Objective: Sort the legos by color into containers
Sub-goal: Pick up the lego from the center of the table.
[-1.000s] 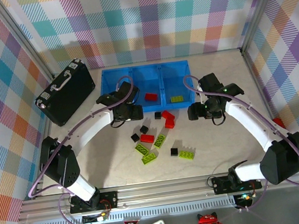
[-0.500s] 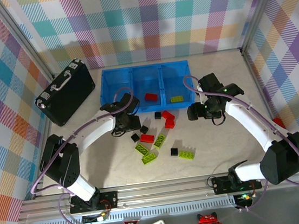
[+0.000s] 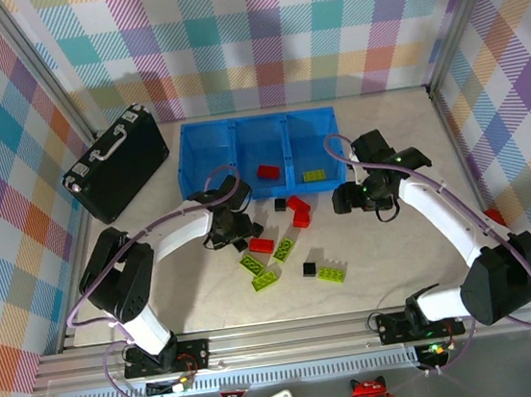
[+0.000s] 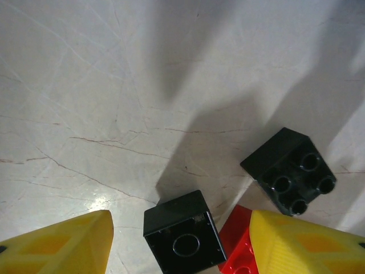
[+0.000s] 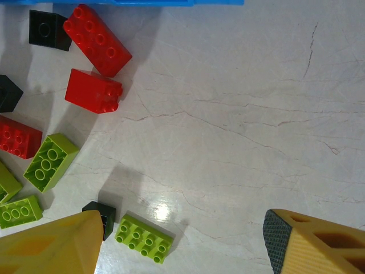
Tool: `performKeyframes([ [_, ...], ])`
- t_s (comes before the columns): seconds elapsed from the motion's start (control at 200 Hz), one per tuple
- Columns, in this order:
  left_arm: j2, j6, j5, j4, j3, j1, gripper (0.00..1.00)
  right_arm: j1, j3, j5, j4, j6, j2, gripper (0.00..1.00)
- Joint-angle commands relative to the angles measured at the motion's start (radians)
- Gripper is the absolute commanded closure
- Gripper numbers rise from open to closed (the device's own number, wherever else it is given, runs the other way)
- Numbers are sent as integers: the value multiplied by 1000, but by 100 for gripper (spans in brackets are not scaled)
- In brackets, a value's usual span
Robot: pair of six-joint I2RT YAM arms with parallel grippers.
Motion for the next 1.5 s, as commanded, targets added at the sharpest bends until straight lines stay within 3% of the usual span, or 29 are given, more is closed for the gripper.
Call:
performKeyframes([
  [0.0,28,-35,13,15,-20,-22,36,5,4,3,-11,-21,-2,24],
  [0.175,66,-38,20,16,-30,-26,40,6,3,1,-13,-20,-2,24],
  [0.465,58,-25,8,-7,-17,-40,58,5,-17,-9,-6,-9,-9,24],
  [0.74,43,-13,-9,-28,-13,-42,68,6,-27,-13,0,-5,-12,24],
  [1.205,-26,122,-84,-163,71,-15,68,6,-45,-6,3,-1,-17,24],
  [1.495,-94,210,-52,-191,95,87,68,5,-52,0,5,6,-18,24],
])
